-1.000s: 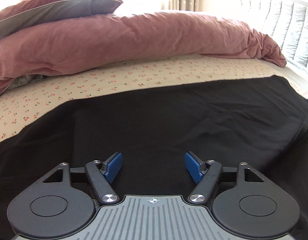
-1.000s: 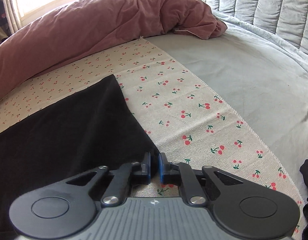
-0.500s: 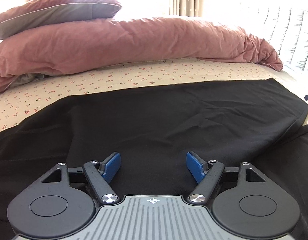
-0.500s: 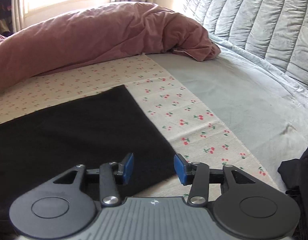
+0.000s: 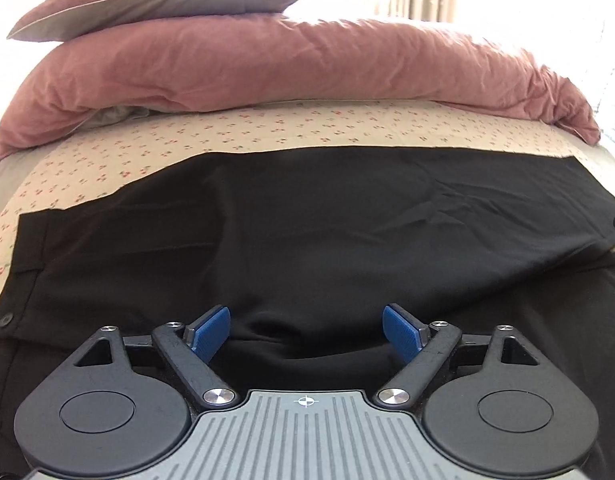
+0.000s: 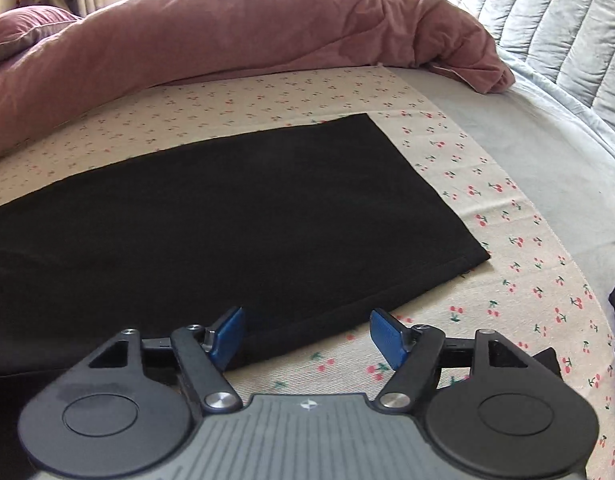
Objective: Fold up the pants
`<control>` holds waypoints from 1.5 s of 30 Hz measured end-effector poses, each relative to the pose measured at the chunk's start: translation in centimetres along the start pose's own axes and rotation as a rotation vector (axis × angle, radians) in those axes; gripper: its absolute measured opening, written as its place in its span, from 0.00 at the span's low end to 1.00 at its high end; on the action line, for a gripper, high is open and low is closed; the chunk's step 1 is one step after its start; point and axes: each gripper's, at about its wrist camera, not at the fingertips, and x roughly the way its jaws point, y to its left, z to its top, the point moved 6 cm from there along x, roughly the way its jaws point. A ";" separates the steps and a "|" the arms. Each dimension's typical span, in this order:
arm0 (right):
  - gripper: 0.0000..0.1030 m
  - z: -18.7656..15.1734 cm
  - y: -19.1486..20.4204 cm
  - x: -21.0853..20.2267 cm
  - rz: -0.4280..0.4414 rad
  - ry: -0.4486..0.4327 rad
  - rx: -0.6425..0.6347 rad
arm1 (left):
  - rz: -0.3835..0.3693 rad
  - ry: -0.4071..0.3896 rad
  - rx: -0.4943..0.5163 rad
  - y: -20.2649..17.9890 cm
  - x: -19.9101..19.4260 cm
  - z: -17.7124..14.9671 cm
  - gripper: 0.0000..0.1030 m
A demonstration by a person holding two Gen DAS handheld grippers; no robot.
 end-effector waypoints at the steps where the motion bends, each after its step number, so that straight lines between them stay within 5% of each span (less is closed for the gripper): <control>1: 0.73 0.1 1.3 -0.8 0.032 -0.003 -0.021 | 0.023 -0.001 -0.027 0.6 -0.2 0.1 0.89; 11: 0.83 2.8 16.5 -3.8 0.301 -0.002 -0.207 | 0.175 0.009 -0.158 5.1 0.6 0.9 0.93; 25: 0.83 5.4 33.2 1.7 0.403 -0.014 -0.493 | 0.212 0.019 -0.171 7.4 2.5 0.0 0.94; 35: 0.80 8.8 35.9 6.9 0.323 -0.079 -0.616 | 0.205 0.029 -0.206 7.6 3.3 0.6 0.94; 38: 0.68 9.1 35.7 9.2 0.304 -0.033 -0.593 | 0.208 0.037 -0.193 7.5 3.6 0.5 0.94; 43: 0.48 8.6 35.5 9.3 0.430 -0.025 -0.541 | 0.198 0.044 -0.200 7.4 3.9 0.6 0.94; 45: 0.16 8.4 35.8 8.7 0.456 -0.021 -0.561 | 0.190 0.047 -0.207 7.3 4.1 0.7 0.94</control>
